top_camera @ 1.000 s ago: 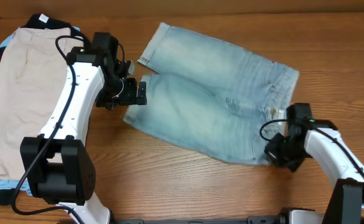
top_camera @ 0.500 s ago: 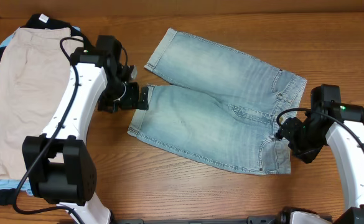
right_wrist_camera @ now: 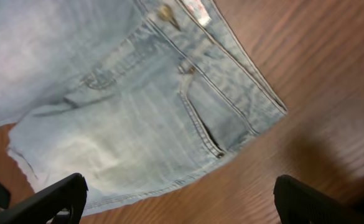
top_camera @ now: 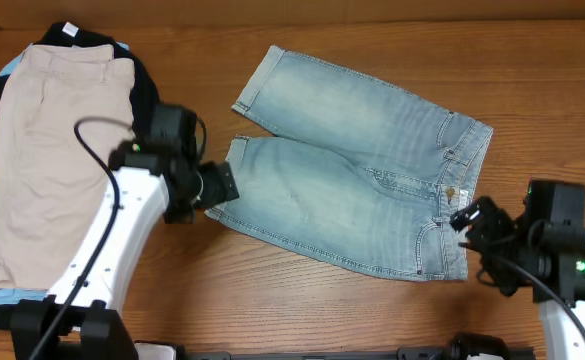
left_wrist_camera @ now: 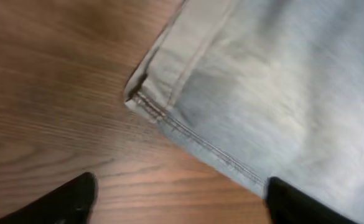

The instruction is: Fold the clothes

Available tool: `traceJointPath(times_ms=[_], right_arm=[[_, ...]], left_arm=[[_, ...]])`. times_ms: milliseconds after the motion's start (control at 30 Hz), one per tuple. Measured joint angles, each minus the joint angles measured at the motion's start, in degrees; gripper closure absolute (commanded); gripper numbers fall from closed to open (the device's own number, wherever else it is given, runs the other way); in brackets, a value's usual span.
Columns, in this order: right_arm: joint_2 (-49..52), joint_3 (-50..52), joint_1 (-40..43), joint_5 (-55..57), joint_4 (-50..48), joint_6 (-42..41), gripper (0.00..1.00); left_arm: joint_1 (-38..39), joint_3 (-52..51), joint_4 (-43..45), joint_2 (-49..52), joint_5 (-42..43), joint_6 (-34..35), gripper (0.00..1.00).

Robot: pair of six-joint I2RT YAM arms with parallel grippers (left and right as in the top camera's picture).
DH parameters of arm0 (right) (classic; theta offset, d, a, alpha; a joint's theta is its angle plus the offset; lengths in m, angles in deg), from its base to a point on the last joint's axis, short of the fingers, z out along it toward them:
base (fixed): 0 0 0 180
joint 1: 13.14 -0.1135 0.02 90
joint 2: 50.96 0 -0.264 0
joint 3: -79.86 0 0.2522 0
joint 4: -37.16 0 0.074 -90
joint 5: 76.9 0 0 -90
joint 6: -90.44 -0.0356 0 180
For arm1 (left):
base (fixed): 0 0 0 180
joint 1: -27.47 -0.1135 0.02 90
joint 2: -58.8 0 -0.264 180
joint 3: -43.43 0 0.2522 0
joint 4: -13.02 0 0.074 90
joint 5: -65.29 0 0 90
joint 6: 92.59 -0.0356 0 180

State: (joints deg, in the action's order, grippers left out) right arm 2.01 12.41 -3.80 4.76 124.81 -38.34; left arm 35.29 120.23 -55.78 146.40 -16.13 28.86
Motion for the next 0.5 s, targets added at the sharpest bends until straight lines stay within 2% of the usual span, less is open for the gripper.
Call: traceJointPath(times_ms=[100,200,300,367,467,500], right_arm=[[0.46,3.08,0.0,0.02,0.02,-0.83,0.01],[1.07,5.11,0.0,0.09,-1.7,-1.9,0.02],[1.7,6.93,0.0,0.42,-4.87,-2.97,0.04],[2.25,8.24,0.0,0.79,-5.99,-3.5,0.05],[3.5,10.71,0.0,1.2,-7.06,-4.66,0.09],[3.89,11.5,0.0,1.29,-7.26,-4.94,0.11]], left_arm=[[-0.02,-5.95,5.07,0.98,-1.29,7.19,0.31],[-0.02,-10.27,10.12,1.42,-2.82,14.12,0.25],[-0.02,-12.68,15.91,1.42,-4.07,19.3,0.27],[-0.02,-13.53,18.29,1.46,-4.5,21.0,0.32],[-0.02,-14.16,20.15,2.25,-4.79,22.8,0.46],[-0.02,-14.23,20.81,2.78,-4.9,23.12,0.55]])
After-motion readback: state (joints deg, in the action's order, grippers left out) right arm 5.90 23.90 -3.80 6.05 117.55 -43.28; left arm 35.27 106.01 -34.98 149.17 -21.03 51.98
